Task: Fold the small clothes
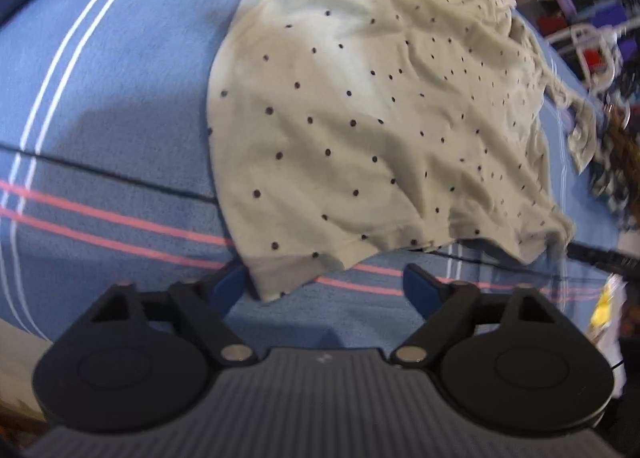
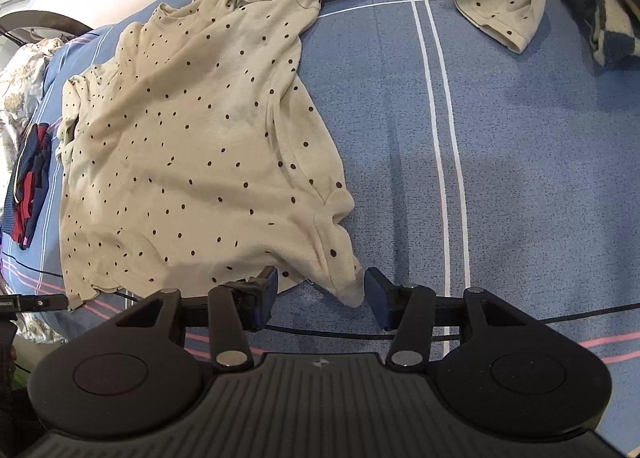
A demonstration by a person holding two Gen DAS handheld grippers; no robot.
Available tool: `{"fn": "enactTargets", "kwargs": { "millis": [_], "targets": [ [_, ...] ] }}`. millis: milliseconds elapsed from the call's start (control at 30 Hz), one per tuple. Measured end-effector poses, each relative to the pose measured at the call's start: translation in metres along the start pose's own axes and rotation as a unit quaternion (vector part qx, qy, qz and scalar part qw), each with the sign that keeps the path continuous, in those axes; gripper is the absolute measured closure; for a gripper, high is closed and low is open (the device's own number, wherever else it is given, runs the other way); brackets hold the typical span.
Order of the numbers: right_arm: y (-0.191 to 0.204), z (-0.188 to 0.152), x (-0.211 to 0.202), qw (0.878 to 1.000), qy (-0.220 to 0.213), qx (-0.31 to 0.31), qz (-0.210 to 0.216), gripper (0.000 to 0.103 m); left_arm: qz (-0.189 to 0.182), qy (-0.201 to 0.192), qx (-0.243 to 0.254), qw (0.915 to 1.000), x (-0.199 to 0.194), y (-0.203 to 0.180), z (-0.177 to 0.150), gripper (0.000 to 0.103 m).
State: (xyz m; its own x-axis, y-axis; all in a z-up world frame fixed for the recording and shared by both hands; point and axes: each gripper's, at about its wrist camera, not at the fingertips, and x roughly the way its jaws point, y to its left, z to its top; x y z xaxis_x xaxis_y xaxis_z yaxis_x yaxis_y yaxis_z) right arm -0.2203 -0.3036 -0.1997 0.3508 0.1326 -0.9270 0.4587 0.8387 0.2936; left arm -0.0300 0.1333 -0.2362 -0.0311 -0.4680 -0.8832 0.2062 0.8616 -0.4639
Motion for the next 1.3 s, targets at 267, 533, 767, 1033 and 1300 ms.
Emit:
{"fn": "enactTargets", "kwargs": {
  "millis": [267, 533, 767, 1033, 1300],
  "targets": [
    [-0.01, -0.002, 0.006, 1.0, -0.003, 0.028, 0.01, 0.02, 0.002, -0.025, -0.036, 0.999, 0.009, 0.004, 0.005, 0.075],
    [-0.009, 0.0, 0.015, 1.0, 0.0, 0.025, 0.007, 0.073, 0.022, -0.026, -0.018, 0.9993, 0.006, 0.002, 0.003, 0.096],
    [-0.003, 0.005, -0.021, 0.98, 0.017, 0.121, 0.16, 0.095, 0.001, -0.076, 0.001, 0.9971, -0.062, -0.012, 0.021, 0.096],
    [0.006, -0.011, -0.072, 0.968, 0.075, 0.132, 0.199, 0.096, 0.018, -0.056, 0.032, 0.9978, -0.126, -0.004, 0.02, 0.097],
    [-0.014, -0.054, -0.022, 0.979, 0.11, 0.15, 0.081, 0.096, 0.022, -0.044, -0.005, 0.9988, -0.077, 0.032, -0.003, 0.06]
  ]
}}
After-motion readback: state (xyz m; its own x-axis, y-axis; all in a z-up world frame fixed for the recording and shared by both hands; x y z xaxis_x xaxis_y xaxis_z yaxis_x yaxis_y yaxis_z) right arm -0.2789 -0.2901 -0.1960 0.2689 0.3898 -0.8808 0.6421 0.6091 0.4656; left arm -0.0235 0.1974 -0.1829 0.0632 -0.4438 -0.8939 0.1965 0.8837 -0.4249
